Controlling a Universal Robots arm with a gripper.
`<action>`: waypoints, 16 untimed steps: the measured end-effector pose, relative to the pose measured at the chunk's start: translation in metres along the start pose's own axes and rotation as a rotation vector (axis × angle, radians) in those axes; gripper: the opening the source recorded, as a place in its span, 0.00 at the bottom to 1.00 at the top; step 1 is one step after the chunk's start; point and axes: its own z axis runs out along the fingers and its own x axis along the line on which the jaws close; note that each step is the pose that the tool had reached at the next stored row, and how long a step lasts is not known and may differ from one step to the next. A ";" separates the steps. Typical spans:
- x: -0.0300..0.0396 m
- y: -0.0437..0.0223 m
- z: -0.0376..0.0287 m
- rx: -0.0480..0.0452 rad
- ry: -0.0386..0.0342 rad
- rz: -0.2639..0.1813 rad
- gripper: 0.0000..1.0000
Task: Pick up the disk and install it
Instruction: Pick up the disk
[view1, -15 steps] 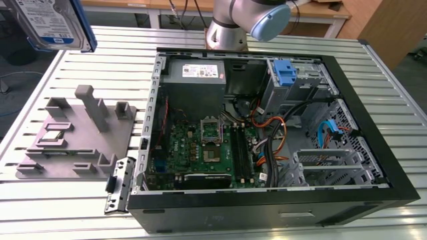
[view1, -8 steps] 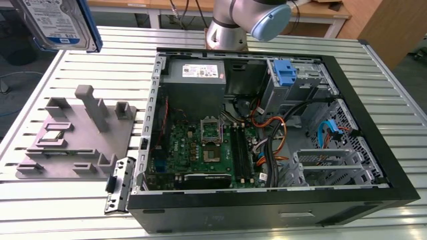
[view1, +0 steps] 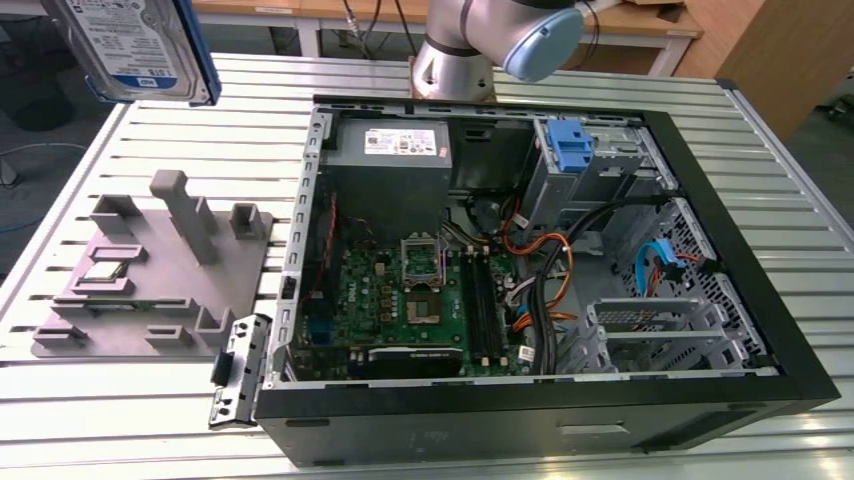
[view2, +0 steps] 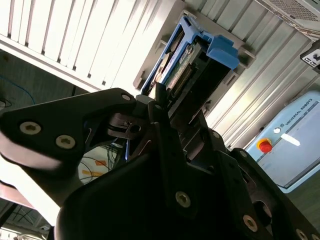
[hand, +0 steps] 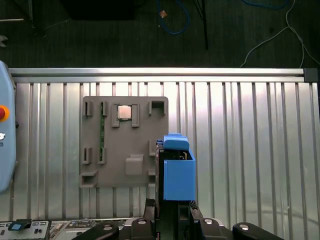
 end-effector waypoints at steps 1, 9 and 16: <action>-0.0001 -0.0017 0.0000 0.0001 -0.0001 0.000 0.35; -0.0005 -0.0149 -0.0006 0.0000 -0.0001 0.000 0.35; -0.0008 -0.0247 -0.0010 0.0001 -0.0001 0.000 0.35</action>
